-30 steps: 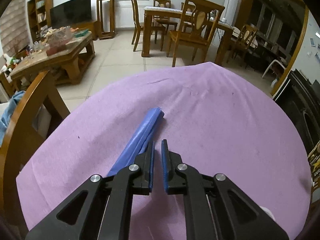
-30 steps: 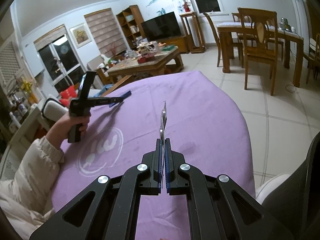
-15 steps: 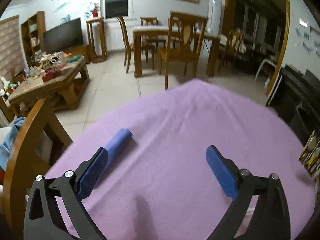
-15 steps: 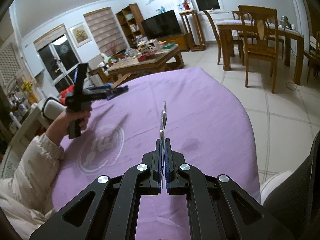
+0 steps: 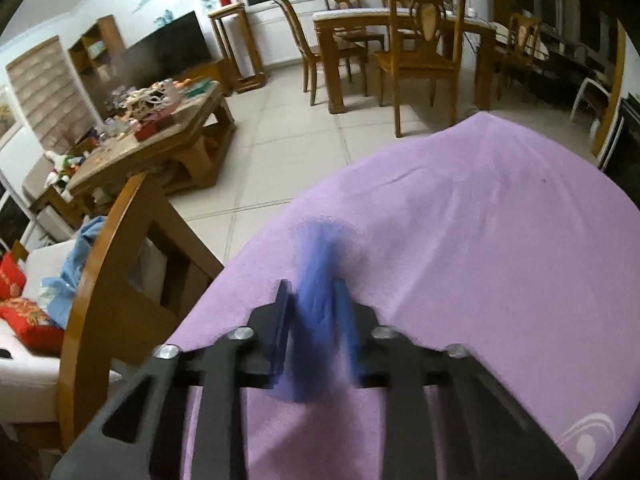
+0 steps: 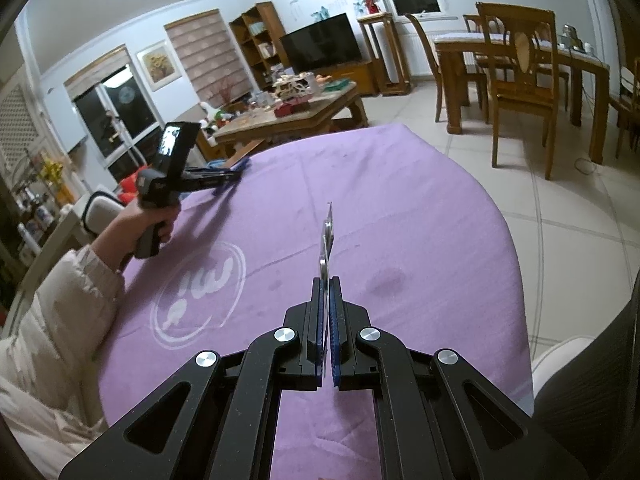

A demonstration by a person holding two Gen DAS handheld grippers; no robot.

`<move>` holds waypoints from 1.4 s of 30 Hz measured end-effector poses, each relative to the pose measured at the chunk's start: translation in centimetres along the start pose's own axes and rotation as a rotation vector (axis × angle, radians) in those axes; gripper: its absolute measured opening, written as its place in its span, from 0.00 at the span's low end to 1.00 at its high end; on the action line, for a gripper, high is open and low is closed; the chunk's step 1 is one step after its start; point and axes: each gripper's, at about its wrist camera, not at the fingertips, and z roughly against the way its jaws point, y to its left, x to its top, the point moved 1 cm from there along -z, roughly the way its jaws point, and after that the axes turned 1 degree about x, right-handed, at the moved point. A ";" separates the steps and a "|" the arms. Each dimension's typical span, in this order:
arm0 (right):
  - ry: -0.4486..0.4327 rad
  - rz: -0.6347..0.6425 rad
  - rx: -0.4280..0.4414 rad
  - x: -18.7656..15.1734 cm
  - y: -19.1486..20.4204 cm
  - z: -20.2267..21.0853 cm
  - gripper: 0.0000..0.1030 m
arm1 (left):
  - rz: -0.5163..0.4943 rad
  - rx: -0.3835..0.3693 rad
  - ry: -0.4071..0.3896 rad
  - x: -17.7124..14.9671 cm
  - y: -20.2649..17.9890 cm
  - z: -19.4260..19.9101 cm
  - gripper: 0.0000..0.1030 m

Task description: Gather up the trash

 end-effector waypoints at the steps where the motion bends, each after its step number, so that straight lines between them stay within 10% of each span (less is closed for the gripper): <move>1: -0.002 0.000 0.000 0.0 0.0 0.0 0.04 | 0.009 0.001 -0.006 -0.2 -0.1 0.3 0.17; 10: -0.101 -0.057 -0.008 0.3 -1.9 3.3 0.04 | 0.046 -0.279 -0.141 -1.1 -6.2 6.3 0.13; 18: -0.260 -0.184 -0.121 -1.0 -7.3 11.1 0.04 | -0.059 -0.613 -0.278 1.4 -20.4 14.6 0.14; 28: -0.408 -0.362 -0.365 -6.7 -15.9 21.0 0.04 | -0.174 -1.009 -0.182 2.3 -39.9 16.8 0.14; 42: -0.429 -0.494 -0.512 -12.9 -22.6 23.3 0.04 | -0.308 -1.059 -0.091 -0.1 -52.0 15.8 0.14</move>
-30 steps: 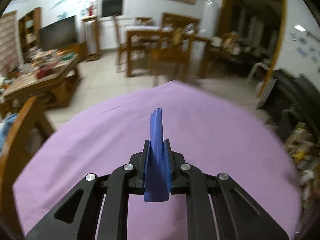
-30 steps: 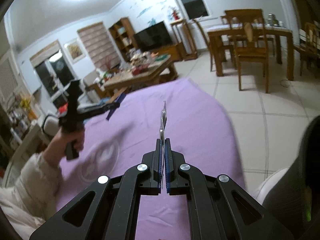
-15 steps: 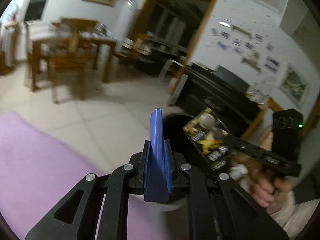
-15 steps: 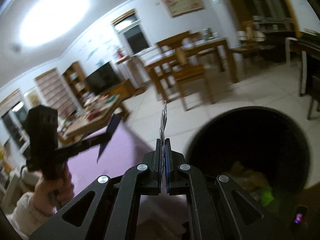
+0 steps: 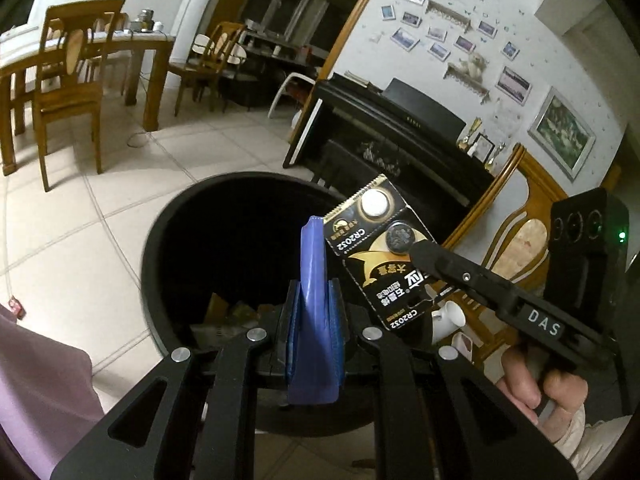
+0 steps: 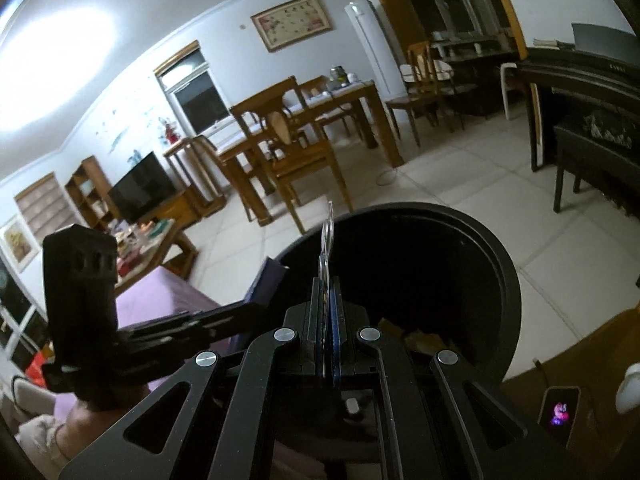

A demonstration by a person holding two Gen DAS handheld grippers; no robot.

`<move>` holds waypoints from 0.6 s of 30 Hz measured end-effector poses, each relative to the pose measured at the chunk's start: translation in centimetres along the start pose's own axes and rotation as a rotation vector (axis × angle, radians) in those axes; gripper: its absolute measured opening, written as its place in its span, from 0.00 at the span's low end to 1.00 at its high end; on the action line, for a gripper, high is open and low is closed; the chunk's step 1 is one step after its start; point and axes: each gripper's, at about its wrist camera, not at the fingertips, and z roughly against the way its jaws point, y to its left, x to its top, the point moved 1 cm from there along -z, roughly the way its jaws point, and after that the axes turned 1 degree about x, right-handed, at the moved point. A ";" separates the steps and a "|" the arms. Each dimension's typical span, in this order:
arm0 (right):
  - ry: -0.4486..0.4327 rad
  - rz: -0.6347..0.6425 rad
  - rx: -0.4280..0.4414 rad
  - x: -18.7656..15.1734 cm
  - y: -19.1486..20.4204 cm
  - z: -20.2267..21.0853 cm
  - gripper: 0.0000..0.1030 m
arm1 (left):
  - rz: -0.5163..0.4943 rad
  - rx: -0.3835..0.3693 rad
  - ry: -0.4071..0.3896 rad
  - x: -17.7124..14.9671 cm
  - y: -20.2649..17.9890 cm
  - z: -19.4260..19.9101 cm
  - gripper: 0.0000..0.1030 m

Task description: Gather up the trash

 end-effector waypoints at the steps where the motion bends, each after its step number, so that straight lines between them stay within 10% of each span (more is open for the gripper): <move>1: 0.003 -0.003 -0.001 0.1 -0.2 -0.4 0.04 | -0.007 0.004 0.006 0.0 -0.2 -0.4 0.16; 4: 0.006 -0.009 -0.014 -0.1 -0.8 -0.8 0.09 | -0.022 0.004 0.029 -0.3 -0.2 -0.3 0.22; 7: 0.000 -0.026 -0.016 -0.2 -1.1 -0.8 0.51 | -0.037 0.032 0.034 -0.3 -0.2 -0.2 0.87; 8: -0.007 -0.029 -0.023 -0.2 -1.1 -0.6 0.55 | -0.041 0.047 0.008 -0.4 -0.3 0.3 0.95; 18: -0.040 -0.035 -0.031 -0.4 -0.4 0.2 0.68 | -0.094 0.072 -0.030 -0.9 0.0 3.9 0.95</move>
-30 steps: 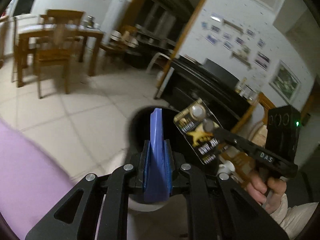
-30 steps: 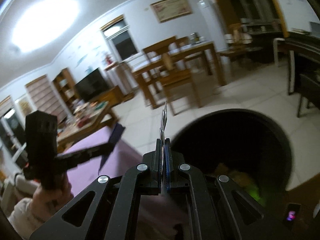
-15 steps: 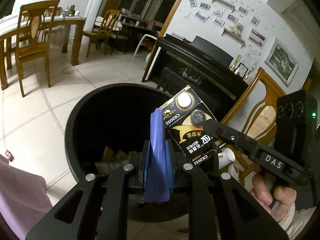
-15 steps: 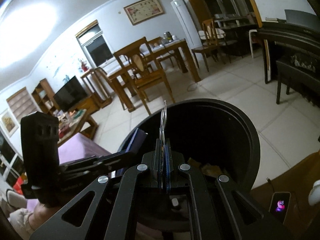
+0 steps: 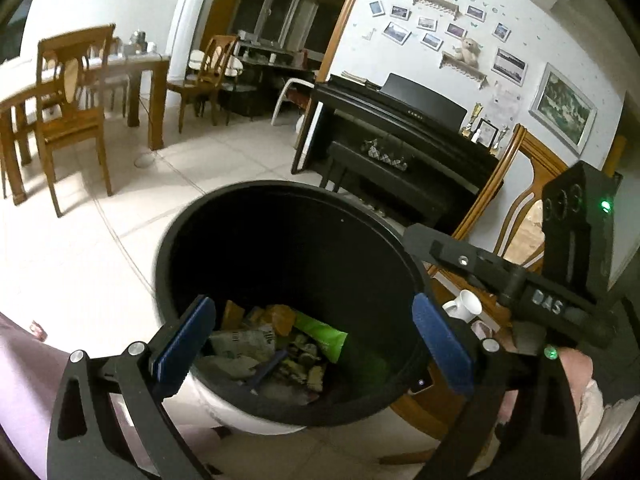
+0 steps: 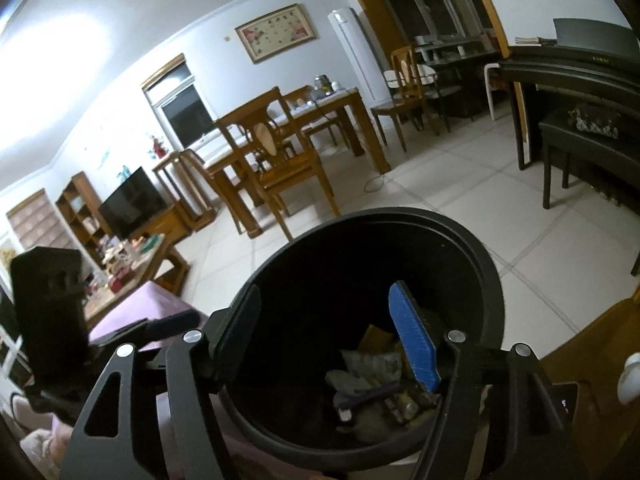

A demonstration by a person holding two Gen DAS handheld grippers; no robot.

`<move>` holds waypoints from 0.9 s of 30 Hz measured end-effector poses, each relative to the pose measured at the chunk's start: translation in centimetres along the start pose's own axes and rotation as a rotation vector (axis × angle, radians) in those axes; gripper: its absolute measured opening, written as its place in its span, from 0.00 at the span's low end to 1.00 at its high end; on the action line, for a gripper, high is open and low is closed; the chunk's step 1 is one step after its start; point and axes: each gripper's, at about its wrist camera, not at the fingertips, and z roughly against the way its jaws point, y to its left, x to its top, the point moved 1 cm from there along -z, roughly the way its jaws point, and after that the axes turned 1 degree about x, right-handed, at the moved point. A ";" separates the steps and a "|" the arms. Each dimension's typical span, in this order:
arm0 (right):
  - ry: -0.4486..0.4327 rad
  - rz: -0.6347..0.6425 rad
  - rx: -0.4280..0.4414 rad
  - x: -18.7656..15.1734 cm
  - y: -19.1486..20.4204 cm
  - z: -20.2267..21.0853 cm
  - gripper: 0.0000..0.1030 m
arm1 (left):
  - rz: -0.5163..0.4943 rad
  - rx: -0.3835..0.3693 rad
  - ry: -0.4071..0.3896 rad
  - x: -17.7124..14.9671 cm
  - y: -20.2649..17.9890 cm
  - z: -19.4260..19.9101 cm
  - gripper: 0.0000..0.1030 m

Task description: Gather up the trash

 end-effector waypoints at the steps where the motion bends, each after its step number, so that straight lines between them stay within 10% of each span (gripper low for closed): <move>1: 0.003 0.003 0.005 -0.1 0.3 -0.1 0.71 | -0.007 0.013 -0.004 -0.1 0.0 0.5 0.95; 11: 0.073 0.118 0.110 -1.4 9.0 -3.7 0.82 | 0.009 0.341 -0.098 -3.9 5.0 10.7 0.95; 27: 0.084 0.419 0.447 -8.8 35.8 -8.5 0.95 | 0.441 1.011 -0.268 -15.9 19.4 31.4 0.95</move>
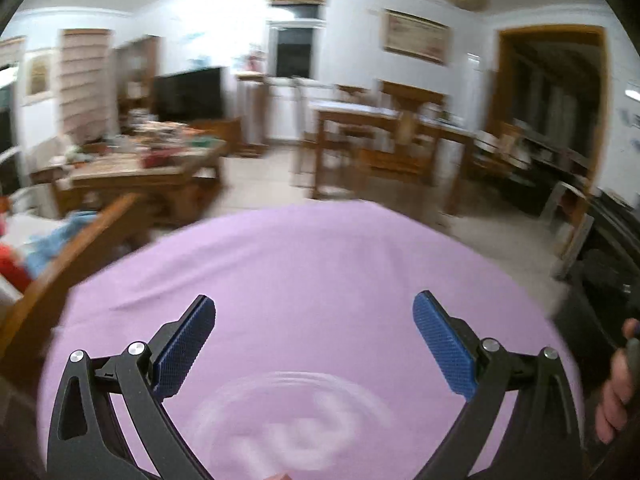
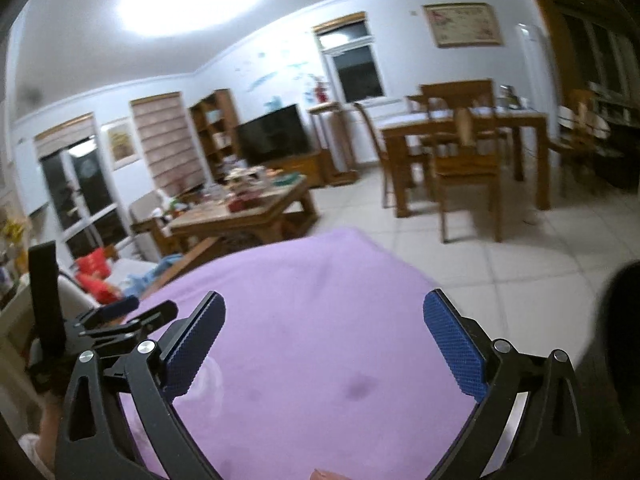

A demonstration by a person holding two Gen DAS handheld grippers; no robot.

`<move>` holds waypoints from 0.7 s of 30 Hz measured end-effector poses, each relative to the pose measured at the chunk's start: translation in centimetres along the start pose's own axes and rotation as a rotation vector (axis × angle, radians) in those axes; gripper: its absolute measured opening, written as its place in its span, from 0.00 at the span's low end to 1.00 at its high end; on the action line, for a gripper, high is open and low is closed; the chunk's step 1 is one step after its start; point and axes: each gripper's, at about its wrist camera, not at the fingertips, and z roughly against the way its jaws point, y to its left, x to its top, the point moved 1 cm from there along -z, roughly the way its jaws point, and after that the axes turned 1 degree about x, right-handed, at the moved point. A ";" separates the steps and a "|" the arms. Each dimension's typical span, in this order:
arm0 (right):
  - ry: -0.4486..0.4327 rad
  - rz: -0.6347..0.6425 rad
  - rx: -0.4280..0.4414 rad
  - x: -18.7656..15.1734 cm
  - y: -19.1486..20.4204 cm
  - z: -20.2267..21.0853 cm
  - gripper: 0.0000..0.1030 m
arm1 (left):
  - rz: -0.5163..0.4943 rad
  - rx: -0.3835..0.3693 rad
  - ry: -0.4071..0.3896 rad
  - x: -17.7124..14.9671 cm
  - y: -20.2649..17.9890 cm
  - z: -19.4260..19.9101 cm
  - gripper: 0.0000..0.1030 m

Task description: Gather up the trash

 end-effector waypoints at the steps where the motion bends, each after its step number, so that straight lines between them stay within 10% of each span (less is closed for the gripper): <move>1: -0.003 0.012 0.010 0.1 1.1 -0.9 0.95 | 0.010 0.029 -0.010 0.0 0.9 0.1 0.95; 21: -0.074 0.112 0.072 -0.9 6.8 -5.1 0.95 | 0.096 0.197 -0.015 -0.5 5.7 0.2 0.95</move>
